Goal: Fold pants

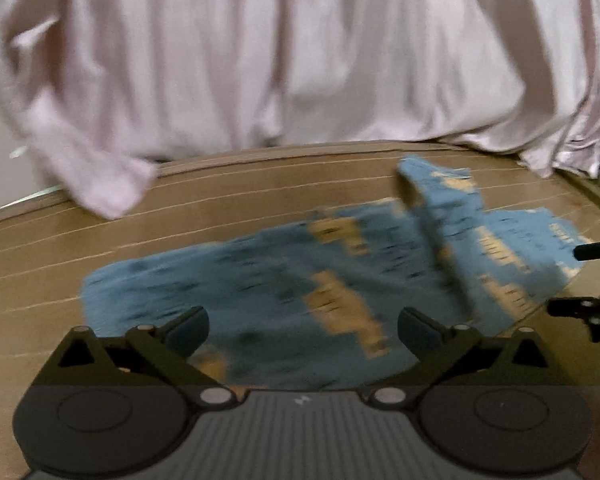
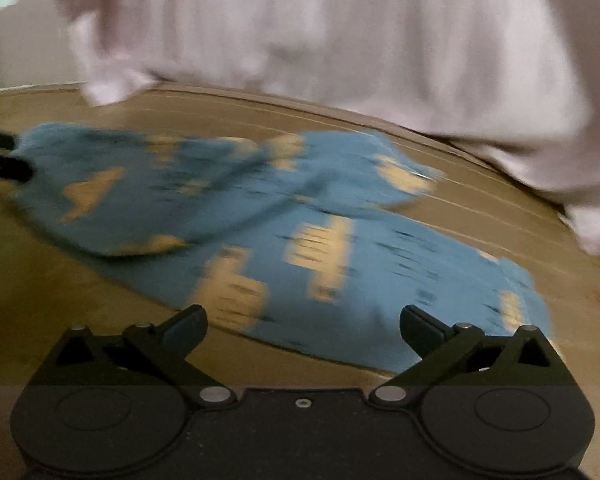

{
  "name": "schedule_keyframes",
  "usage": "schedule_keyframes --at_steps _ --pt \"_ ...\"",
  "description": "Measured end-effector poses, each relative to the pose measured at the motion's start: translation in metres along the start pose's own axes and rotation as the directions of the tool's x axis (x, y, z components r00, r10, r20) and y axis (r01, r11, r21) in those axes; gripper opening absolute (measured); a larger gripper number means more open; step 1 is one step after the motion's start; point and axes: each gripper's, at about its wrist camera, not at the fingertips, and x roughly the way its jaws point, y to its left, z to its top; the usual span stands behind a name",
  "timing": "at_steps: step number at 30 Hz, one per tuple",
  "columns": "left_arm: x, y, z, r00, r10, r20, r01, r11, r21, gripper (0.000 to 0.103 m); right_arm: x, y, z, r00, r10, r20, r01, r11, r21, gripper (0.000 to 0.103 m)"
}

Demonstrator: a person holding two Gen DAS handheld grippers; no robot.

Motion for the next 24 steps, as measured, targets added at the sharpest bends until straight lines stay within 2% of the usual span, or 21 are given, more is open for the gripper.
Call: schedule_keyframes --at_steps 2,5,10,13,16,19,22,24 --pt "0.011 -0.019 0.005 0.999 -0.047 0.007 0.047 0.999 -0.002 0.103 -0.001 -0.017 -0.002 0.999 -0.052 0.006 0.051 0.995 0.083 0.102" --pt "0.03 -0.045 0.012 0.99 -0.144 -0.003 0.144 0.989 -0.023 0.103 -0.002 -0.039 -0.005 0.998 -0.062 0.01 0.059 0.98 0.189 0.102" --pt "0.06 -0.075 0.019 0.976 -0.217 -0.034 0.215 0.975 -0.055 0.103 0.001 -0.067 0.01 1.0 -0.016 -0.006 0.017 0.979 0.205 0.102" --pt "0.074 -0.077 0.027 0.967 -0.248 -0.054 0.239 0.962 -0.135 0.103 0.016 -0.087 0.044 0.997 0.05 -0.064 -0.038 0.983 0.178 0.102" --pt "0.088 -0.074 0.036 0.963 -0.257 -0.087 0.235 0.95 -0.205 0.103 0.034 -0.103 0.086 0.976 0.161 -0.148 -0.129 0.971 0.202 0.102" --pt "0.104 -0.07 0.047 0.955 -0.272 -0.114 0.236 0.936 -0.26 0.103 0.062 -0.109 0.135 0.948 0.24 -0.209 -0.184 0.949 0.257 0.102" --pt "0.113 -0.065 0.056 0.954 -0.281 -0.108 0.24 0.926 -0.291 0.101 0.104 -0.105 0.182 0.916 0.269 -0.298 -0.172 0.934 0.314 0.102" --pt "0.119 -0.063 0.062 0.953 -0.286 -0.102 0.244 0.92 -0.306 0.094 0.126 -0.102 0.205 0.914 0.252 -0.319 -0.129 0.924 0.36 0.102"
